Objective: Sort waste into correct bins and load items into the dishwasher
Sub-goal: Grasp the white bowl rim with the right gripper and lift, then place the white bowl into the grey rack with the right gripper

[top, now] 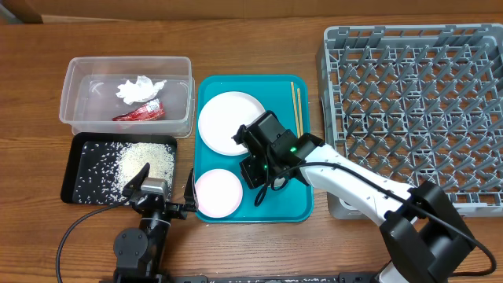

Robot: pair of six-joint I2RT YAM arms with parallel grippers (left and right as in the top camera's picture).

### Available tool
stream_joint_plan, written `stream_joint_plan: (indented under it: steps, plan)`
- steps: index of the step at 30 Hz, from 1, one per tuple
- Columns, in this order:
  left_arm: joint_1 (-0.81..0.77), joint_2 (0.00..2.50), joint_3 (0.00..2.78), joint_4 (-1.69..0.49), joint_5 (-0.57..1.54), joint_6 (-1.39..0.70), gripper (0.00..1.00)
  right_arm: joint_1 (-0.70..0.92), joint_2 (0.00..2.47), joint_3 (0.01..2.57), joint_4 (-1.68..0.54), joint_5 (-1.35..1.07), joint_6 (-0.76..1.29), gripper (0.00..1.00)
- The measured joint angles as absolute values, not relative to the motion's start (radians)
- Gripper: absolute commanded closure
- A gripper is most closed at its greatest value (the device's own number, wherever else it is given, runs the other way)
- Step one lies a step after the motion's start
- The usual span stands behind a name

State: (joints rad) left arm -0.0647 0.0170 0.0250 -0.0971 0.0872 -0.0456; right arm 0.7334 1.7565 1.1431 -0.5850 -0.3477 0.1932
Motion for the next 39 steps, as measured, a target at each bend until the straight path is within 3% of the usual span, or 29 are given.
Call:
stream_joint_plan:
  steps: [1,5,12,18,24,29,39]
  plan:
    - [-0.065,0.017,0.025,-0.097,0.087,-0.046,0.00,0.731,1.753,1.150,-0.601,-0.321,0.187,0.71]
    - [-0.065,0.017,0.025,-0.097,0.087,-0.046,0.00,0.708,1.711,1.163,-0.654,-0.134,0.177,0.43]
    - [-0.065,0.017,0.025,-0.097,0.087,-0.046,0.00,0.599,1.672,1.176,-0.718,0.100,0.160,0.40]
    - [-0.065,0.017,0.025,-0.097,0.087,-0.046,0.00,0.479,1.736,1.173,-0.720,-0.013,0.102,0.55]
    - [-0.065,0.017,0.025,-0.097,0.087,-0.046,0.00,0.508,1.806,1.157,-0.733,-0.109,0.084,0.72]
    - [-0.065,0.017,0.025,-0.097,0.087,-0.046,0.00,0.560,1.806,1.157,-0.731,-0.137,0.083,0.96]
    - [-0.065,0.017,0.025,-0.097,0.087,-0.046,0.00,0.562,1.715,1.230,-0.838,-0.012,0.182,0.96]
